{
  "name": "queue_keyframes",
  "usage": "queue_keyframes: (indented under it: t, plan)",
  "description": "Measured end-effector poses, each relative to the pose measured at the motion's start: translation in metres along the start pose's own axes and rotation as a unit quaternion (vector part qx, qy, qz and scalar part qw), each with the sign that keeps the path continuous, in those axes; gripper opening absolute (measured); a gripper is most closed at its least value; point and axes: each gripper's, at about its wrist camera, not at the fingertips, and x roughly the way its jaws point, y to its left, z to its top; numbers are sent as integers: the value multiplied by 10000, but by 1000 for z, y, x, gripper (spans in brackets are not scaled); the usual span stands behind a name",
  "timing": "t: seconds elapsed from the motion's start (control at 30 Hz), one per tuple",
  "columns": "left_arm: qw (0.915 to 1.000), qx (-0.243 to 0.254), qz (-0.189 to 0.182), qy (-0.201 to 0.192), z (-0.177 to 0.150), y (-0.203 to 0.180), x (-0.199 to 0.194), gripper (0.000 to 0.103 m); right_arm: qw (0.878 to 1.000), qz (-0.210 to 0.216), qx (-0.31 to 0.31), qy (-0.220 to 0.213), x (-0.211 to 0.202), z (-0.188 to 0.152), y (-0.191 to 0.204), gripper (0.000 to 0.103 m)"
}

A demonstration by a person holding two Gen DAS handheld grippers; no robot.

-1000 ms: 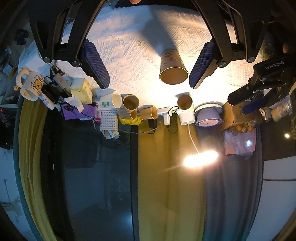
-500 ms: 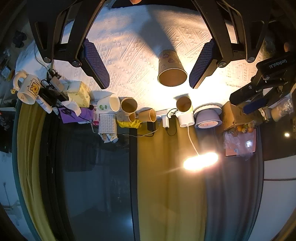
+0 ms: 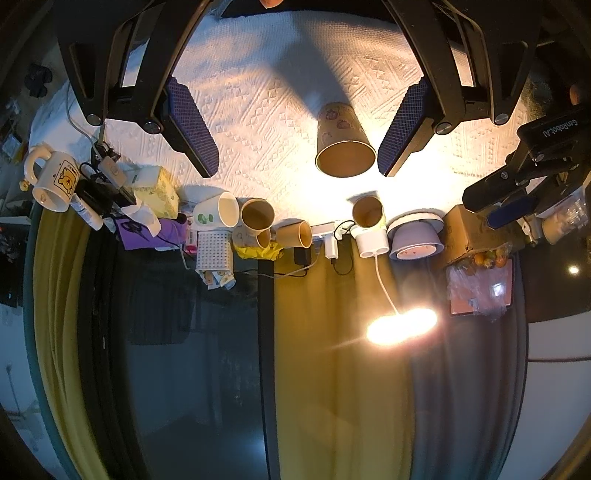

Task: Flip cup upright

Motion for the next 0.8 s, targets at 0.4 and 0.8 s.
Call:
queue_keyframes:
  t: [0.4,0.8]
  plan:
    - [10000,-20,-4,18,-2,2,0,82,10000,31,-14,70,5,-3,2,90]
    - [10000,-45,7,26,-5,4,0,82,9999,65,-50,120,7,-4,5,90]
